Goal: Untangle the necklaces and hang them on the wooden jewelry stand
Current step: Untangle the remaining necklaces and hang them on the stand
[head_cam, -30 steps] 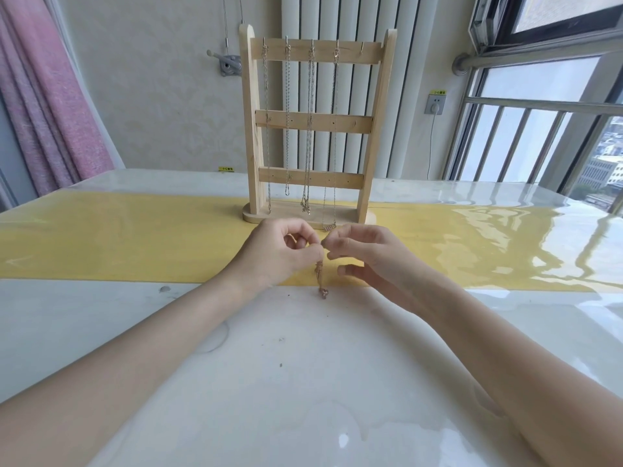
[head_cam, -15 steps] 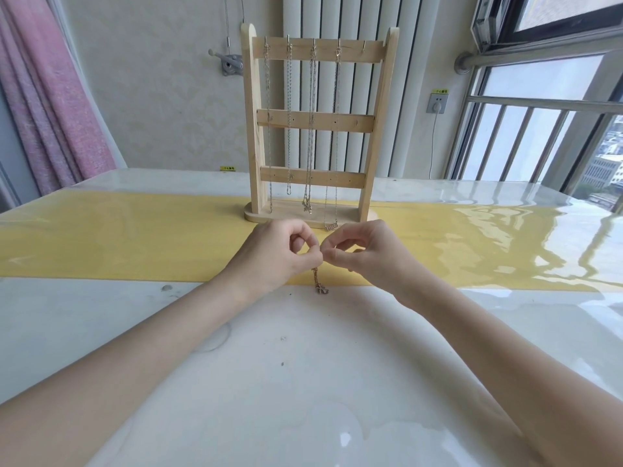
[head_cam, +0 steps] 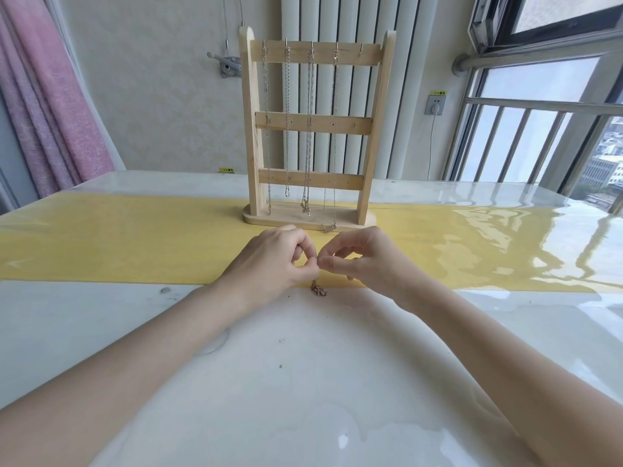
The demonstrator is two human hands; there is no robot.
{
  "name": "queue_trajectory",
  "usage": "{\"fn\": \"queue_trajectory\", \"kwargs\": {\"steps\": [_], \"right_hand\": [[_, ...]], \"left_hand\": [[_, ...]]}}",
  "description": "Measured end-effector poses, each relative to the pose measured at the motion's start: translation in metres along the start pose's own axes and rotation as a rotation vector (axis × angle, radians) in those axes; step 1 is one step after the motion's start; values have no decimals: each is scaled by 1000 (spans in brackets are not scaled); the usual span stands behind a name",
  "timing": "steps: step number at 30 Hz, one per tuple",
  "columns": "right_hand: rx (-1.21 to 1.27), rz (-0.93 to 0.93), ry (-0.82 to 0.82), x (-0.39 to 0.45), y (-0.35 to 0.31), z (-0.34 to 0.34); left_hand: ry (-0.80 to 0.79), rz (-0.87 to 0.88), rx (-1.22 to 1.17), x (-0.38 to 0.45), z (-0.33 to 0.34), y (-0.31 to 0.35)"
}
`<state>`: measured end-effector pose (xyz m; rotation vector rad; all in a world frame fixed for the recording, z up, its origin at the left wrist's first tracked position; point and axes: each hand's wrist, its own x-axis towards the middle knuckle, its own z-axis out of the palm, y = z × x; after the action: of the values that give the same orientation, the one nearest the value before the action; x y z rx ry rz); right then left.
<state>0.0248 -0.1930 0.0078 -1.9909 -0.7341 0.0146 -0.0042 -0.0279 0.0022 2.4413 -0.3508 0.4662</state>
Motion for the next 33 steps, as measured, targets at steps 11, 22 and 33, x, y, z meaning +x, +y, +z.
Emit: {"fn": "queue_trajectory", "kwargs": {"steps": [11,22,33], "right_hand": [[-242,-57,-130,1,-5,2],[-394,-145,-146,1,-3,4],[456,140,-18,1,5,-7]], "left_hand": [[-30,100,150,-3,4,1],[-58,143,193,-3,6,-6],[33,-379,-1132,6,-11,9]]}}
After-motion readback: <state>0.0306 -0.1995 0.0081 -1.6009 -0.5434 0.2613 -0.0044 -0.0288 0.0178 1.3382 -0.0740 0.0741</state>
